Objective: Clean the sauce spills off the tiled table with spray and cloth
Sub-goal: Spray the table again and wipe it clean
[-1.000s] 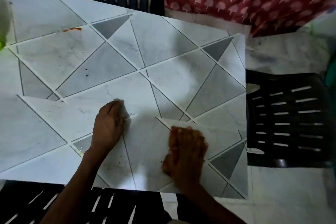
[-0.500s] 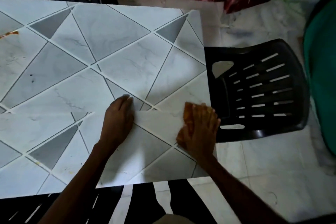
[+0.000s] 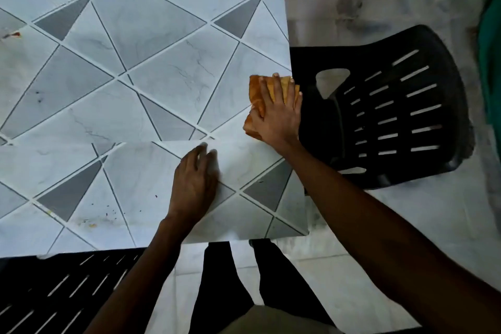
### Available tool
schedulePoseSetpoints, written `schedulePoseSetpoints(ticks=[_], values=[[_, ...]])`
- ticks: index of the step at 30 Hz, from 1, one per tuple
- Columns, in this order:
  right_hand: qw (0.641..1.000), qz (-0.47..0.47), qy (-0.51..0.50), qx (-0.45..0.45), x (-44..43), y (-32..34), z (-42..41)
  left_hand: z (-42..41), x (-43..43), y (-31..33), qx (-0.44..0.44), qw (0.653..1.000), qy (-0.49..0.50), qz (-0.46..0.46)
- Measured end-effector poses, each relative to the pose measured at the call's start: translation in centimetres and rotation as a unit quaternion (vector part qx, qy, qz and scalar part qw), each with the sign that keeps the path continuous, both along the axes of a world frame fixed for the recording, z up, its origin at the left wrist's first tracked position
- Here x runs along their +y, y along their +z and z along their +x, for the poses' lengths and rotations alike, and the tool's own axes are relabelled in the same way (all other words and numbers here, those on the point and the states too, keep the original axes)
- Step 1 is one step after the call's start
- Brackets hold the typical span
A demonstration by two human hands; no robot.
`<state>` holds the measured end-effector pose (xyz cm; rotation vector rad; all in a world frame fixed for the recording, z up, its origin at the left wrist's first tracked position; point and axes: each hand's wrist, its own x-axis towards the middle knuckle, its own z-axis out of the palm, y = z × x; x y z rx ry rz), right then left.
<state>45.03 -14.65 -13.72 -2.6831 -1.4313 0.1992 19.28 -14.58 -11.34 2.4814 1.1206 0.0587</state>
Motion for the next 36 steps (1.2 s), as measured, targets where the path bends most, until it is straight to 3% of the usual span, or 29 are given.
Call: schedulePoseSetpoints(ticks=[4, 10, 14, 19, 22, 27, 29, 32, 36], values=[[0.997, 0.003, 0.079, 0.016, -10.9, 0.5, -4.9, -0.7, -2.3, -0.2, 0.009, 1.000, -0.003, 0.014], [0.994, 0.000, 0.093, 0.055, -24.1, 0.1, -9.8, -1.8, -3.8, -0.7, -0.005, 1.000, 0.017, 0.012], [0.993, -0.036, 0.102, 0.044, -22.4, 0.2, -8.3, -3.0, -4.1, -0.2, -0.016, 0.999, 0.032, -0.003], [0.998, -0.049, 0.027, 0.011, -11.2, 0.9, -7.7, -6.6, -2.5, 0.1, -0.013, 0.999, 0.044, -0.006], [0.995, -0.034, 0.087, 0.024, -7.8, 1.5, -13.1, -9.6, -1.1, 0.4, 0.009, 0.999, 0.048, 0.011], [0.975, -0.004, 0.215, 0.063, -15.6, 1.0, -19.4, -14.6, 1.8, 0.9, 0.021, 0.999, 0.025, 0.004], [0.981, -0.025, 0.186, 0.054, -19.9, 0.1, -17.4, -15.2, 2.1, 0.8, 0.006, 1.000, 0.019, 0.004], [0.997, -0.056, 0.028, 0.051, -23.9, 0.3, -13.1, -15.4, 2.2, 0.3, -0.002, 1.000, 0.019, 0.013], [0.994, -0.093, -0.065, -0.004, -20.3, -0.1, -13.3, -16.0, 2.8, -0.2, -0.033, 0.999, 0.023, -0.003]])
